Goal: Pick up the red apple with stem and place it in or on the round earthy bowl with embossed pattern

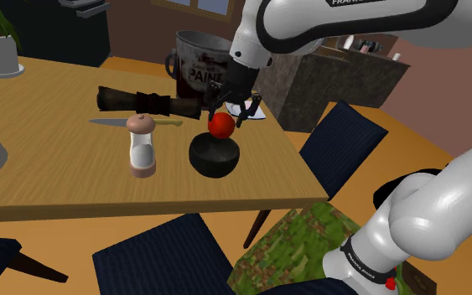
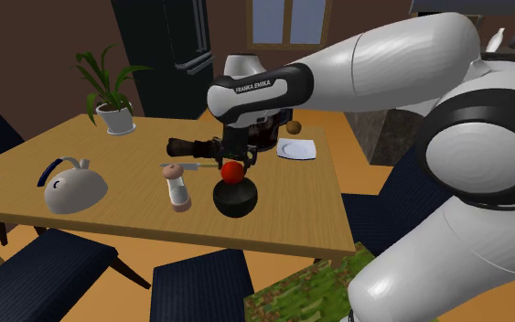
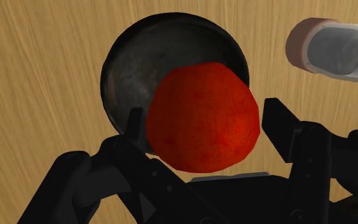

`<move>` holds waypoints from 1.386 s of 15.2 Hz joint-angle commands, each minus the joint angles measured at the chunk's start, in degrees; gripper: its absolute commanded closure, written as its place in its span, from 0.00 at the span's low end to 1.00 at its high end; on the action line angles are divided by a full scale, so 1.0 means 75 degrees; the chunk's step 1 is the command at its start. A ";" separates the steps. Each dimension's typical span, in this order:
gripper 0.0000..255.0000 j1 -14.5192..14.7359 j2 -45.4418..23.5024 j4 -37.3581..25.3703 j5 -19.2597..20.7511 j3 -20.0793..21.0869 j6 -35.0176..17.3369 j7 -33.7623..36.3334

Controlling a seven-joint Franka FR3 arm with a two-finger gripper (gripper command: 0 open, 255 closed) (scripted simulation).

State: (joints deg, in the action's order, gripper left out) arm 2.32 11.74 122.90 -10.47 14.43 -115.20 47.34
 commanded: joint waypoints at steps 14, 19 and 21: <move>1.00 0.0021 -0.0281 0.0731 -0.0028 0.0055 -0.1008 -0.0092; 0.00 0.0021 -0.0281 0.0731 -0.0028 0.0055 -0.1008 -0.0092; 0.00 0.0021 -0.0281 0.0731 -0.0028 0.0055 -0.1008 -0.0092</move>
State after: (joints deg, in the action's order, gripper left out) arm 2.47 9.63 128.38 -10.68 14.85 -122.76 46.65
